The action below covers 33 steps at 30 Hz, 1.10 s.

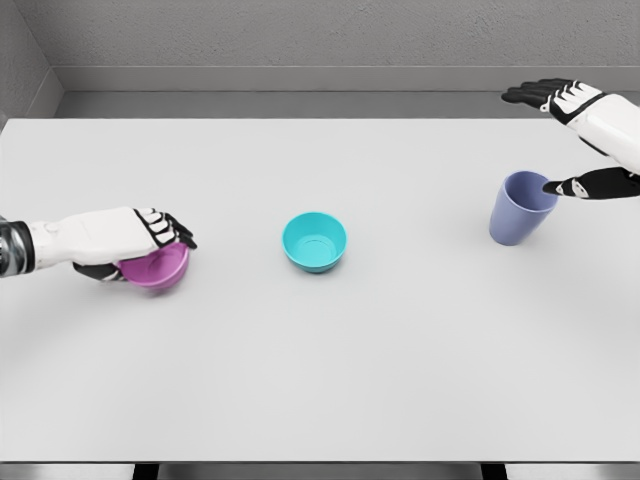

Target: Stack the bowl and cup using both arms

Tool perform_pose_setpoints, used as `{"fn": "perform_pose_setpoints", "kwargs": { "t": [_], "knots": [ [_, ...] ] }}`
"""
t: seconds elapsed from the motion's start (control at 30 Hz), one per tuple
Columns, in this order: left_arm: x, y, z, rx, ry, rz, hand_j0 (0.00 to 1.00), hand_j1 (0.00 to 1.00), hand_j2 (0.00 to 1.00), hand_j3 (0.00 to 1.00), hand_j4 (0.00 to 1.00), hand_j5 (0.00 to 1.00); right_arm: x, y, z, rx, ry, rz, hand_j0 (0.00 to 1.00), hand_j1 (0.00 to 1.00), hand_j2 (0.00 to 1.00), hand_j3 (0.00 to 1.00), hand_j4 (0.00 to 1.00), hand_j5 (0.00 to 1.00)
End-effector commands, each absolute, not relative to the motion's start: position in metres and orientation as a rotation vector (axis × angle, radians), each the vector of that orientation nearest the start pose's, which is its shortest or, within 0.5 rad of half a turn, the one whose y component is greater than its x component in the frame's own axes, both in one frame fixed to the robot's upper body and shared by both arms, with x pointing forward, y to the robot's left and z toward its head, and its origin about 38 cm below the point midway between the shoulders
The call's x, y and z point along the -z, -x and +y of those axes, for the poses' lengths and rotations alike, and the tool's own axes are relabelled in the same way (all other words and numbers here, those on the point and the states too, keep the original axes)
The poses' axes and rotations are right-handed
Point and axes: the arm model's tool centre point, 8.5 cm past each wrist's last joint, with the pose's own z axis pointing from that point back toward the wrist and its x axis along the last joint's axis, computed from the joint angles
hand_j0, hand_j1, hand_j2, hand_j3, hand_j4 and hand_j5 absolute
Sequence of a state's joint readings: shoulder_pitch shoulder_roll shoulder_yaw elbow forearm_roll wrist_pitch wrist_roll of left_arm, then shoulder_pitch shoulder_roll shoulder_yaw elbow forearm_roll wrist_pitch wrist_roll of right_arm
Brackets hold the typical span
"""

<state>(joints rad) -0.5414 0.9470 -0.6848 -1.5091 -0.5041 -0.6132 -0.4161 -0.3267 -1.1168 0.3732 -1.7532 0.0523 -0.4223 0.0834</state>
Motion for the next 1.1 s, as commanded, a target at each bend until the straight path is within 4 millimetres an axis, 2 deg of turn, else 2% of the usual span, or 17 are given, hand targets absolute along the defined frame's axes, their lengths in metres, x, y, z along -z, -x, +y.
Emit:
{"fn": "perform_pose_setpoints", "kwargs": {
  "t": [0.0, 0.3, 0.67, 0.77, 0.93, 1.07],
  "knots": [
    [-0.179, -0.400, 0.322, 2.190, -0.393, -1.311, 0.45, 0.45, 0.45, 0.45, 0.45, 0.45, -0.296, -0.374, -0.357, -1.526, 0.525, -1.827, 1.00, 1.00, 1.00, 1.00, 1.00, 1.00],
    [-0.195, -0.420, 0.274, 2.176, -0.383, -1.471, 0.49, 0.49, 0.49, 0.49, 0.49, 0.49, -0.294, -0.374, -0.357, -1.526, 0.523, -1.823, 1.00, 1.00, 1.00, 1.00, 1.00, 1.00],
    [-0.209, -0.433, 0.203, 2.201, -0.370, -1.647, 0.49, 0.49, 0.49, 0.49, 0.49, 0.49, -0.295, -0.374, -0.358, -1.527, 0.524, -1.822, 1.00, 1.00, 1.00, 1.00, 1.00, 1.00],
    [-0.213, -0.434, 0.190, 2.196, -0.357, -1.688, 0.49, 0.49, 0.49, 0.49, 0.49, 0.49, -0.294, -0.374, -0.357, -1.526, 0.523, -1.823, 1.00, 1.00, 1.00, 1.00, 1.00, 1.00],
    [-0.211, -0.435, 0.169, 2.231, -0.351, -1.705, 0.49, 0.49, 0.49, 0.49, 0.49, 0.49, -0.295, -0.374, -0.358, -1.527, 0.524, -1.822, 1.00, 1.00, 1.00, 1.00, 1.00, 1.00],
    [-0.198, -0.438, 0.160, 2.241, -0.330, -1.681, 0.49, 0.49, 0.49, 0.49, 0.49, 0.49, -0.294, -0.374, -0.357, -1.526, 0.521, -1.822, 1.00, 1.00, 1.00, 1.00, 1.00, 1.00]
  ]
}}
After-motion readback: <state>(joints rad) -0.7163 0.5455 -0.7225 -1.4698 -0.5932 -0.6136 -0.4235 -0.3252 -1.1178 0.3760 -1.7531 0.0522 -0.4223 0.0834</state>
